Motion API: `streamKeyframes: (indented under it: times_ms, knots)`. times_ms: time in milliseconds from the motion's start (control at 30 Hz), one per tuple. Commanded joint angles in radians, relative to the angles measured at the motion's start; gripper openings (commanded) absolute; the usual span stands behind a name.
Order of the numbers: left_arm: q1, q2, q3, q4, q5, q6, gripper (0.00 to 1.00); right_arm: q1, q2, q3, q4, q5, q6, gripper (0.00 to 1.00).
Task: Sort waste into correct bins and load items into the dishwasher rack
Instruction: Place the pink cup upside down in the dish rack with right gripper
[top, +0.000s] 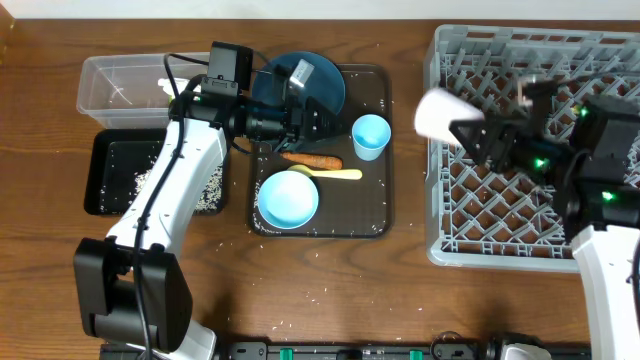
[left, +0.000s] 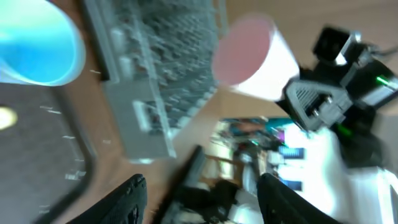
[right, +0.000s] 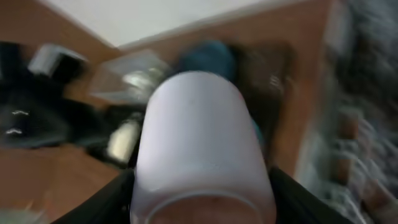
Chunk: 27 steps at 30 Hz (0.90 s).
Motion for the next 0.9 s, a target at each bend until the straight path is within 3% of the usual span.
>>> streamKeyframes:
  times_ms: [0, 233, 433, 600, 867]
  knots:
    - [0.0, -0.007, 0.016, 0.002, -0.253, 0.017, 0.6, -0.004, -0.021, 0.108, -0.127, 0.283, 0.001, 0.46]
    - [-0.018, -0.007, 0.013, -0.004, -0.616, 0.017, 0.6, 0.031, 0.032, 0.409, -0.51, 0.623, -0.026, 0.48]
    - [-0.043, -0.007, 0.012, -0.033, -0.773, 0.023, 0.64, 0.062, 0.158, 0.484, -0.655, 0.669, -0.078, 0.5]
    - [-0.05, -0.007, 0.012, -0.083, -0.86, 0.025, 0.64, 0.083, 0.32, 0.484, -0.75, 0.621, -0.138, 0.53]
    - [-0.05, -0.007, 0.011, -0.093, -0.865, 0.025, 0.65, 0.122, 0.474, 0.483, -0.768, 0.593, -0.166, 0.55]
